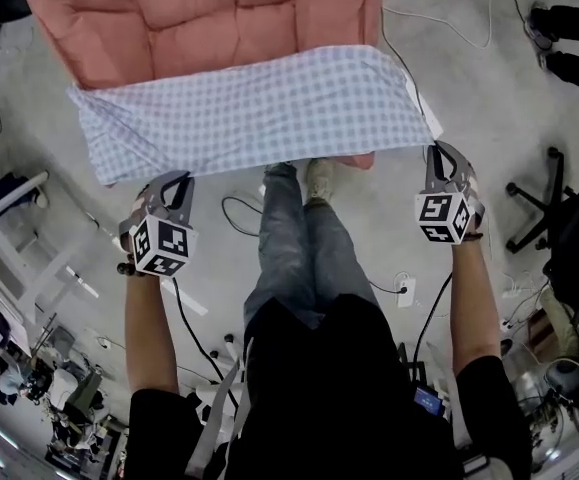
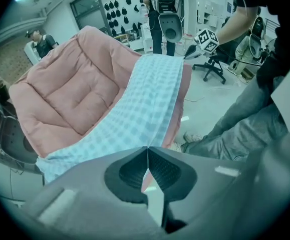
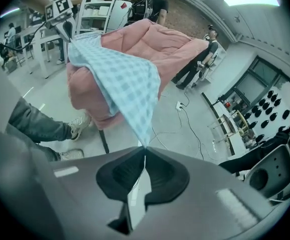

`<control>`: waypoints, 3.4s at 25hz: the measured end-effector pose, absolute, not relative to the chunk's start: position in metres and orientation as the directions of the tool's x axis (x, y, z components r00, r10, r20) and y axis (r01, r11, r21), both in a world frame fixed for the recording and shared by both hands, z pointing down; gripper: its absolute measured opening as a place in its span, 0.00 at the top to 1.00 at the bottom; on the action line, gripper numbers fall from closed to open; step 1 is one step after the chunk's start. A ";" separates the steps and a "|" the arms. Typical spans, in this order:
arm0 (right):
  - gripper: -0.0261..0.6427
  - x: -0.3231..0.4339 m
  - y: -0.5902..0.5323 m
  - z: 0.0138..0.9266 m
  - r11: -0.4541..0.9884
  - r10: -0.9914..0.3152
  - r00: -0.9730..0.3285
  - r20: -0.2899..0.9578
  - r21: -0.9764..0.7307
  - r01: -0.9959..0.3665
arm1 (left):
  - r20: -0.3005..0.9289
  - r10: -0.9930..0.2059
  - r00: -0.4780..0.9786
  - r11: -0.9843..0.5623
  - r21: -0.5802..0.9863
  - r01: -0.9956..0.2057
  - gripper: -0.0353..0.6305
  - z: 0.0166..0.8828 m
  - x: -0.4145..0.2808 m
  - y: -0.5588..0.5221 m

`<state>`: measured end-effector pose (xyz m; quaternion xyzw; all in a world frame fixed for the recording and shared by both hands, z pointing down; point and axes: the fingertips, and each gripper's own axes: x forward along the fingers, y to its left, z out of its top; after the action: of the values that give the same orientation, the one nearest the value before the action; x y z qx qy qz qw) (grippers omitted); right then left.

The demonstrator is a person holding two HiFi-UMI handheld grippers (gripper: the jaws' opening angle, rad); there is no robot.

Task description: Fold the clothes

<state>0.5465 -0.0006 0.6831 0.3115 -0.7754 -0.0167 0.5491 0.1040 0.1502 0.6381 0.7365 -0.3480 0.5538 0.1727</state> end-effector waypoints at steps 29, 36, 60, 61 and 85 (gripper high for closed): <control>0.73 0.478 -0.014 0.591 0.830 -0.459 -0.382 0.802 0.234 -0.505 | 0.922 -0.335 0.195 -0.647 -0.075 -0.758 0.60 0.611 0.117 0.140; 0.74 0.417 -0.026 0.512 0.831 -0.497 -0.459 0.736 0.250 -0.497 | 0.910 -0.349 0.223 -0.638 -0.056 -0.768 0.59 0.547 0.120 0.144; 0.78 0.025 0.018 0.500 0.869 -0.445 -0.511 0.735 0.219 -0.443 | 0.847 -0.453 0.278 -0.617 -0.073 -0.784 0.66 0.526 -0.229 0.098; 0.78 0.014 0.018 0.503 0.867 -0.446 -0.500 0.742 0.219 -0.448 | 0.840 -0.459 0.289 -0.626 -0.075 -0.777 0.68 0.527 -0.239 0.091; 0.79 -0.058 0.039 0.594 0.804 -0.433 -0.433 0.791 0.121 -0.582 | 0.837 -0.249 0.488 -0.749 0.154 -0.645 0.63 0.732 -0.289 0.002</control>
<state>-0.0584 0.0393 0.5943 0.3013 -0.8422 0.0854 0.4390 -0.2886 0.0024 0.7315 0.8310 -0.2688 0.4287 0.2312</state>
